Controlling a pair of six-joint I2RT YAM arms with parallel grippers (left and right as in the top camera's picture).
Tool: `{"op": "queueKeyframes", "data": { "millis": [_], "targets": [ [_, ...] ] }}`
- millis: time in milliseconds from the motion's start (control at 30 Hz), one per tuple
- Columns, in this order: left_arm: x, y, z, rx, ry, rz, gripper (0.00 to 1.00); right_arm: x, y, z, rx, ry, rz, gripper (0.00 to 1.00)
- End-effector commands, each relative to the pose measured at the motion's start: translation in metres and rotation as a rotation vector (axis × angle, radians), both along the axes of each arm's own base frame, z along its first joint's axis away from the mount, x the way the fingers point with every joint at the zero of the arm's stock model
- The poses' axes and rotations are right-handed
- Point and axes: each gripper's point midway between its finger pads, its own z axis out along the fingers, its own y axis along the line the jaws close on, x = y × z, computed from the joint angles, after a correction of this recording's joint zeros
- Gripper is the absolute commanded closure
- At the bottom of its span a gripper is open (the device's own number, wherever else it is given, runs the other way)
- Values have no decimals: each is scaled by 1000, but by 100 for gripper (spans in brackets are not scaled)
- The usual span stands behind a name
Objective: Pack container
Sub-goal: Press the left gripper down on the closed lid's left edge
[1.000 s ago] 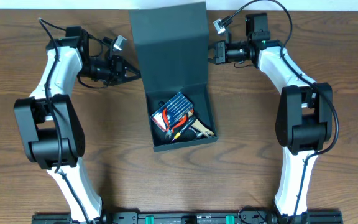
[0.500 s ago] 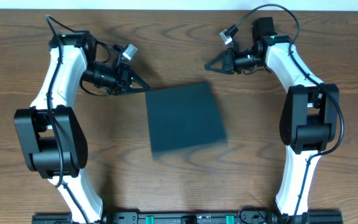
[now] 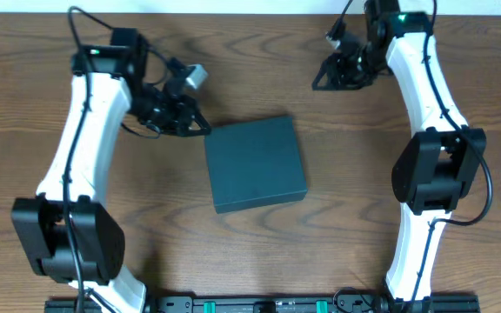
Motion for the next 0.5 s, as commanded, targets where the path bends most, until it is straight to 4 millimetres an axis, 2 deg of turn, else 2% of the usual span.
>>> {"op": "queueKeyframes", "data": {
  "millis": [0,133,200,233,267,467],
  "targets": [
    [7,17,-20,301,3,115,94,8,-30,5,-186,-24,-68,48],
    [10,5,-36,475,-39,187,94,2,-45,11,-268,-10,-80,44],
    [10,-1,-43,545,-54,240,94,-2,-48,11,-286,4,-81,31],
    [9,-6,-47,578,-71,244,94,-5,-48,11,-289,14,-80,12],
    [8,-7,-51,610,-81,253,94,-7,-49,10,-294,24,-79,1],
    [12,-11,-59,689,-152,243,94,-15,-55,9,-364,44,-73,1]
  ]
}}
